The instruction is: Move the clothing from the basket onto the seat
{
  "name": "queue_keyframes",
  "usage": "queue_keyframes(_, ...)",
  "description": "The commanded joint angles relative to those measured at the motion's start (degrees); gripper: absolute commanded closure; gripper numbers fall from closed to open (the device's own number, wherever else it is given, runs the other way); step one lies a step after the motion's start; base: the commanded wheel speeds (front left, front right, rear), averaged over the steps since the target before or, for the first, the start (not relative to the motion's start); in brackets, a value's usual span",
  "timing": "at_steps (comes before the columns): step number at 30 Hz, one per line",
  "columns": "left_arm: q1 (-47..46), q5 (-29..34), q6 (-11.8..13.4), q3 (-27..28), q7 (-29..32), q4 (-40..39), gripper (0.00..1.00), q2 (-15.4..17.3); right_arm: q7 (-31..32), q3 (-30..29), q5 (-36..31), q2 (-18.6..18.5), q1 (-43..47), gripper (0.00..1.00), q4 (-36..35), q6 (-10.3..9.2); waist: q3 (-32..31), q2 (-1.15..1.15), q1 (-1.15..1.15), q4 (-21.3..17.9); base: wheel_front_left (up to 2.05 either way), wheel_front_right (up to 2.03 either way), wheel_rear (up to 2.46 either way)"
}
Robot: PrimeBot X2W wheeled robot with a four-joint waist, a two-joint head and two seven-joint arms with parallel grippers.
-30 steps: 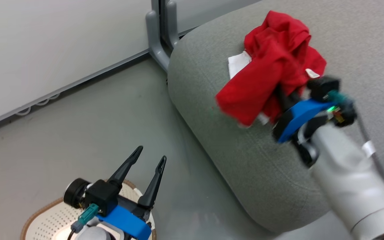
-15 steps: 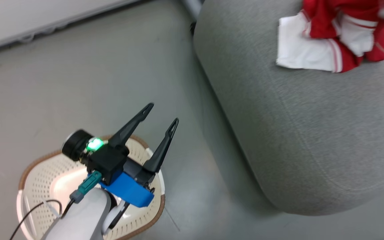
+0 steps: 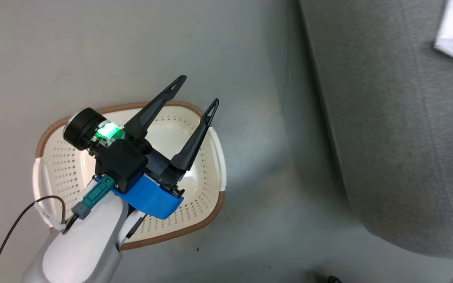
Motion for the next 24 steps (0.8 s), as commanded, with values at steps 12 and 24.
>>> queue_keyframes(12,-0.85,1.05,-0.26,1.39,-0.16,0.39,0.00,-0.64,-0.88,-2.99,-5.03,1.99,1.92,0.73,-0.66,-0.06,0.69,0.00,-0.01,2.16,0.00,0.00,0.00)
queue_keyframes(24,3.07,0.06,-0.27,2.96,-0.16,2.10,0.00,-2.71,1.38,-1.23,-6.66,2.17,9.49,0.00,-5.64,-0.06,-7.68,0.00,-0.01,1.44,0.00,0.00,0.00)
